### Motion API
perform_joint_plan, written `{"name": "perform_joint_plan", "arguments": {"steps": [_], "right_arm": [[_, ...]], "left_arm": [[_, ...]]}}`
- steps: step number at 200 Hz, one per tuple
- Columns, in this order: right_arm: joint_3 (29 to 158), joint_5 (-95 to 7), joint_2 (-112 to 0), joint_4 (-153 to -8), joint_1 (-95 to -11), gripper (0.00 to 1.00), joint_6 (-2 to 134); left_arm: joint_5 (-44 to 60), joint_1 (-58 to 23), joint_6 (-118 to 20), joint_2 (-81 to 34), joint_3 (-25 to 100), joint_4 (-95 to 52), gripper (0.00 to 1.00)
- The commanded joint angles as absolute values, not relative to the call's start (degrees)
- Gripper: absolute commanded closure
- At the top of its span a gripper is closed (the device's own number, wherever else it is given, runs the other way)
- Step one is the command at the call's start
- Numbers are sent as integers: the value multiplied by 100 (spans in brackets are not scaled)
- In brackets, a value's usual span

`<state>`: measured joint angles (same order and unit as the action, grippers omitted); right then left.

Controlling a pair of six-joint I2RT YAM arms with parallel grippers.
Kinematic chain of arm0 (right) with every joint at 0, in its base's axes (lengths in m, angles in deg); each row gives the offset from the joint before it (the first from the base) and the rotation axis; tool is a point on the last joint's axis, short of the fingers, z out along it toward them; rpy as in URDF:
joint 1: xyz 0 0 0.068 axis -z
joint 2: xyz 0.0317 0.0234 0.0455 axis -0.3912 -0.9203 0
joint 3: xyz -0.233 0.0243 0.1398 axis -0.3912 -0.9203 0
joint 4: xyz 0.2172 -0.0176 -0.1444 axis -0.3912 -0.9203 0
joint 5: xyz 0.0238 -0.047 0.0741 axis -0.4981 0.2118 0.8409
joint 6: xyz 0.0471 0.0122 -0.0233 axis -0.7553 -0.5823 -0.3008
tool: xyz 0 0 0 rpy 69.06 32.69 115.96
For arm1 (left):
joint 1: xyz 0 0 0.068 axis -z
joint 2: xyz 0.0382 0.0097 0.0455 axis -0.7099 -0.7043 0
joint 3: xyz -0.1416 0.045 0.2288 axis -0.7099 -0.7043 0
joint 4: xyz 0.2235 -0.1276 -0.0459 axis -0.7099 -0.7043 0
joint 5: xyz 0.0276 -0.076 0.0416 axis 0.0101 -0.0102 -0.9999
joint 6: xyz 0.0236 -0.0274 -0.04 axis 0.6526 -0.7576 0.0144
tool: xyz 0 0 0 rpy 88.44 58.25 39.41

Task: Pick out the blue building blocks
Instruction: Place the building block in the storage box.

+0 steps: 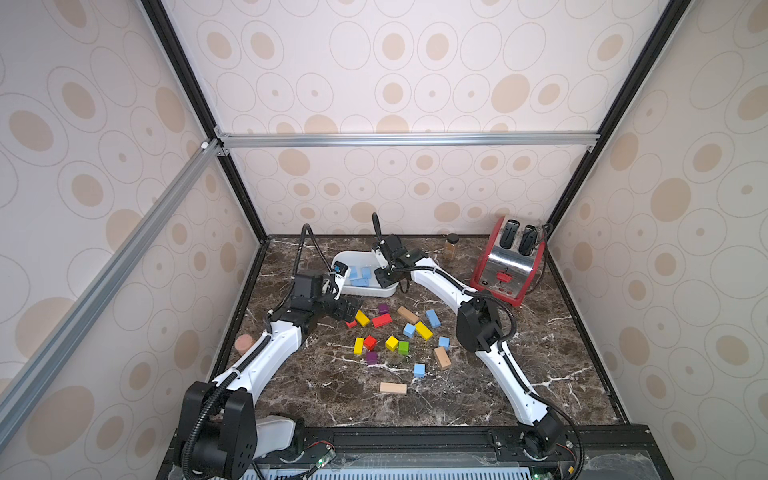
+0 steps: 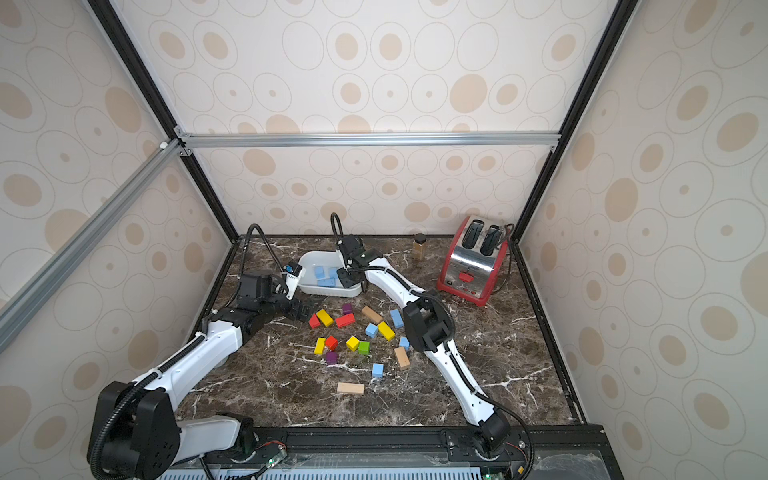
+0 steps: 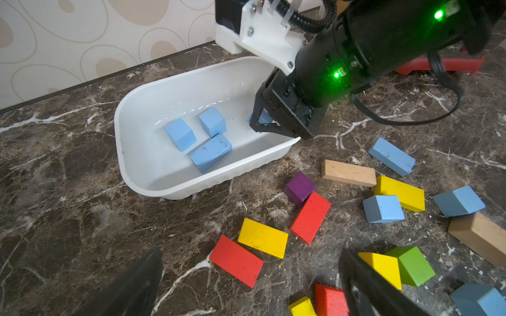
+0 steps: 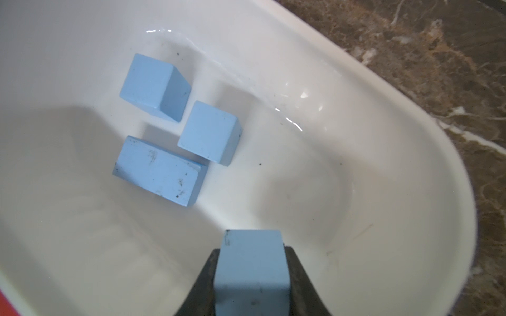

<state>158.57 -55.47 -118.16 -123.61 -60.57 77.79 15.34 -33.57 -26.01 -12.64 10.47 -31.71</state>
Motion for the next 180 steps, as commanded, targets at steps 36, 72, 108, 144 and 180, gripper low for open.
{"name": "perform_joint_plan", "arguments": {"steps": [36,72,108,144,180], "right_arm": [[15997,-5640,-11941,-12642,-6045,63,7867],[15967,-5479,-11911,-12650,-6048,56,7839],[15883,-5339,-11798,-12567,-6046,49,7773],[15883,-5211,-11609,-12550,-6053,44,7733],[15741,-5228,-11242,-12491,-6049,33,7675]], "left_arm": [[1554,-3402,-2421,-1193,1125,-3299,1],[1545,-3406,-2446,-1140,1078,-3285,1],[1530,-3403,-2399,-1086,1081,-3334,1],[1573,-3405,-2398,-1094,1153,-3300,1],[1617,-3405,-2351,-928,1294,-3420,1]]}}
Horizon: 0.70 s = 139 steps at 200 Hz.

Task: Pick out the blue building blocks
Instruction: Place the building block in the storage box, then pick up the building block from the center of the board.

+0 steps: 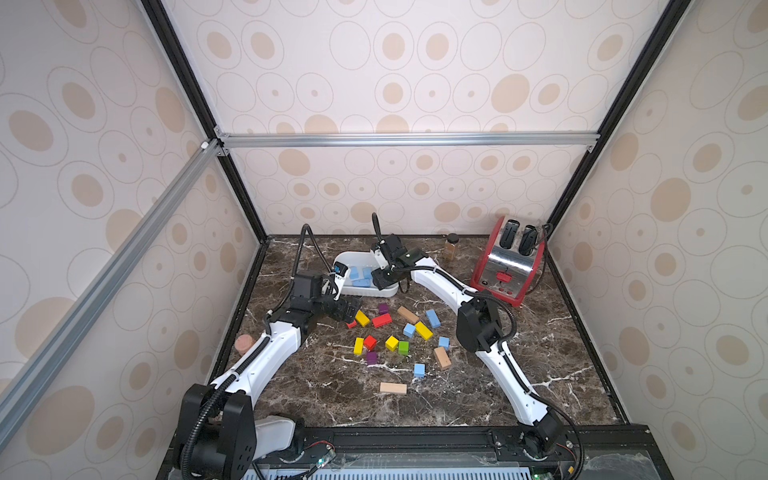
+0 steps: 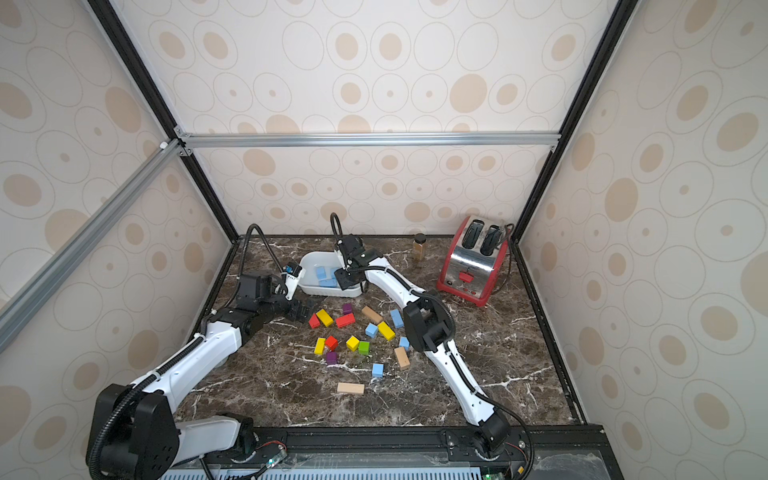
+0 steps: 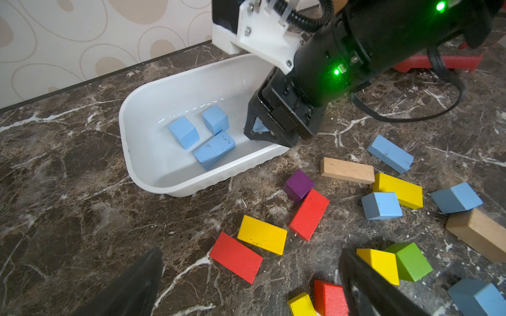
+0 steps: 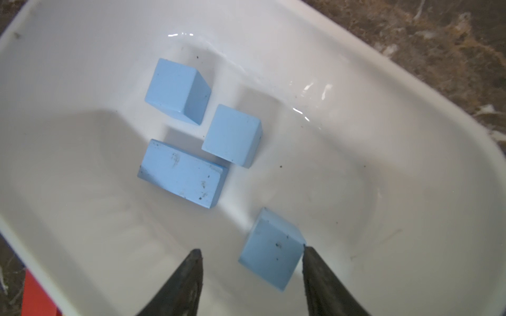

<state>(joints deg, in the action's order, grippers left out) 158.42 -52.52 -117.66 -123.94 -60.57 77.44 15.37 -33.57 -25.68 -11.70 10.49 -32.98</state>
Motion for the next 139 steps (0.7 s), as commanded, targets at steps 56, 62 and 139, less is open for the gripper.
{"name": "perform_joint_plan", "arguments": {"steps": [56,62,139], "right_arm": [[15222,-5442,-10298,-12348,-6049,16,7594],[15155,-5468,-10173,-12339,-6055,13,7593],[13735,-5928,-8467,-12296,-6053,0,7465]], "left_arm": [[1681,-3397,-2211,-591,1524,-3684,1],[1700,-3389,-2192,-556,1533,-3686,1],[1882,-3291,-2013,-131,1748,-3929,1]]}}
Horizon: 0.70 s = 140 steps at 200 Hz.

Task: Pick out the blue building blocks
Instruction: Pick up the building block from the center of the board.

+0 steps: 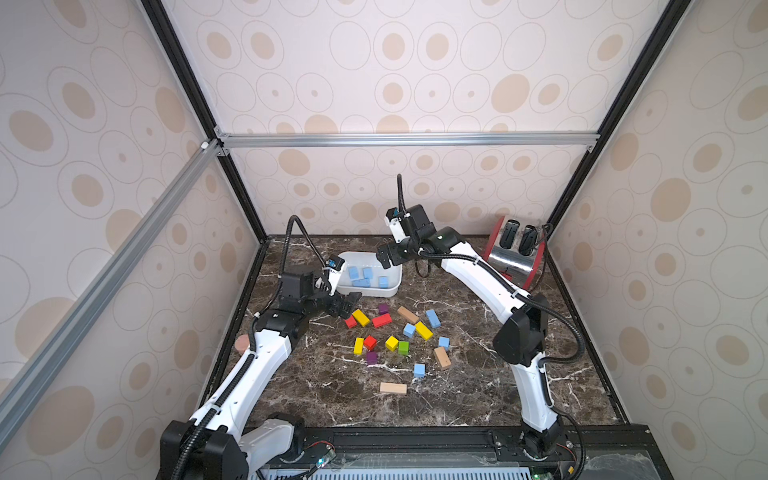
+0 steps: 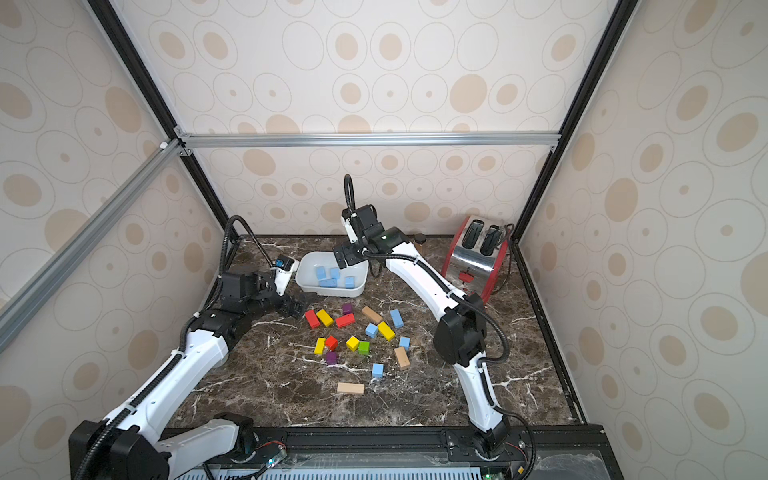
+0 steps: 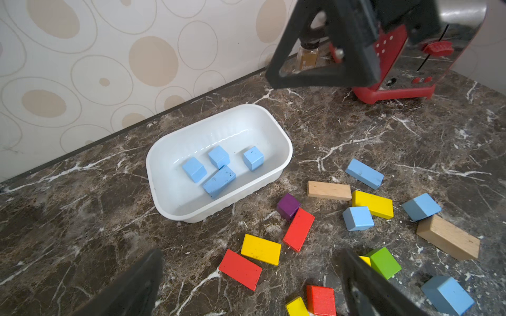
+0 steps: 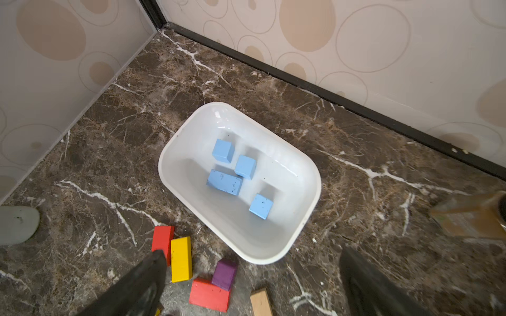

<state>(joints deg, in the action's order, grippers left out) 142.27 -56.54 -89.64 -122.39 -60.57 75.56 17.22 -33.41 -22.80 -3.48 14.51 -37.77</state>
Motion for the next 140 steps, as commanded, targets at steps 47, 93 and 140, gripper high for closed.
{"name": "perform_joint_plan", "arguments": {"steps": [47,93,140], "right_arm": [[12446,-6348,-7232,-12416,-6055,0,7307],[11282,-6566,-6251,-12764,-6049,0,6944],[10175,-6570,-5385,-12882,-6049,0,6357]], "left_arm": [[2057,-3024,-1680,-108,1903,-4135,1],[2223,-2716,-1385,-319,2306,-4412,0],[2199,-2463,-1572,-136,2196,-4297,1]]}}
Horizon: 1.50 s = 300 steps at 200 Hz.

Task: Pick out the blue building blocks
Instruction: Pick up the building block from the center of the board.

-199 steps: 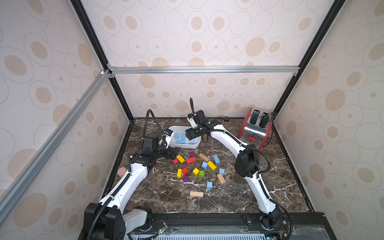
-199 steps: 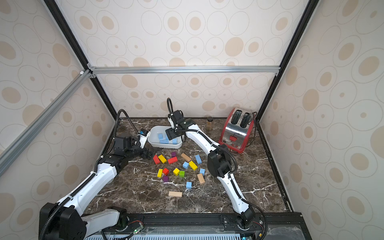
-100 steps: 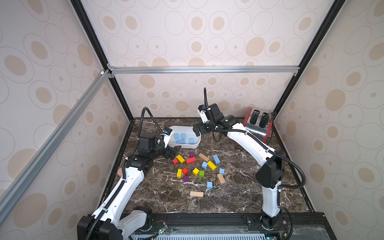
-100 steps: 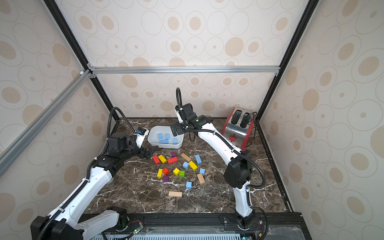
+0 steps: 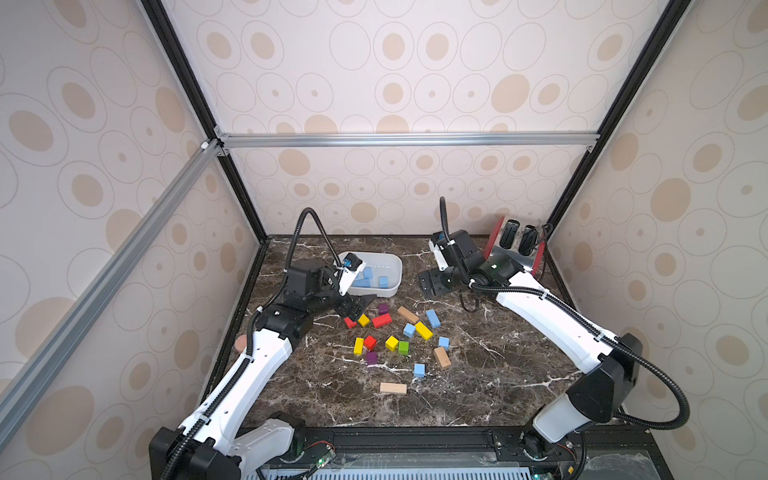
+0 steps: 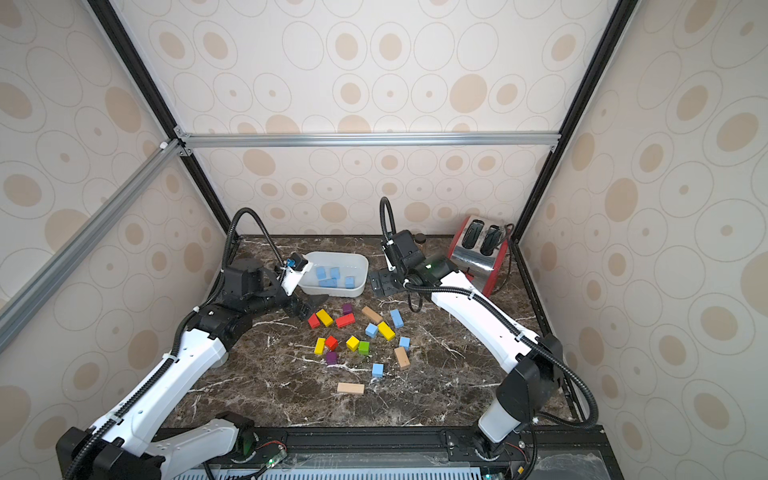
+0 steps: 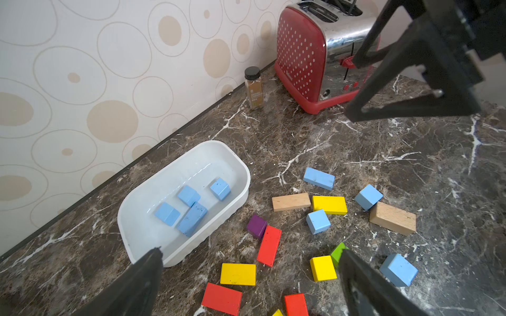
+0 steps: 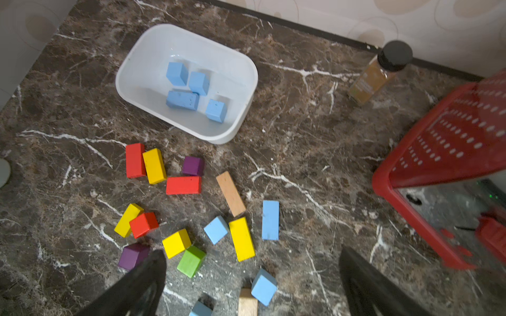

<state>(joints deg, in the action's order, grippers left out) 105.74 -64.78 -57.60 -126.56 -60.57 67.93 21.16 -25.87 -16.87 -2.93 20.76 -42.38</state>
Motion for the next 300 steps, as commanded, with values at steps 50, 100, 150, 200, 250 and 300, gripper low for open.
{"name": "perform_joint_plan", "arguments": {"steps": [50,100,150,200,250,300], "right_arm": [[9328,-6763,-4626,-13307,-6048,0,5857],[8605,-6568,-4321,-13549,-6051,0,5327],[8009,-6378,-4375,-13314,-6052,1,4840],[7635,-6060,-4779,-12888,-6054,3,4521],[7456,-5749,-5211,-12532,-6051,6,4181],[7484,-5850,-5680,-12367,-6053,13,3847]], "left_arm": [[2128,-2277,-1713,117,1909,-4320,1],[2072,-2021,-1777,236,1597,-4323,1],[2131,-1943,-1937,137,1343,-4136,1],[1853,-1642,-1832,-113,1240,-4085,1],[1878,-1572,-1793,-342,1056,-3924,0],[1937,-1561,-1818,-653,989,-3738,1]]}}
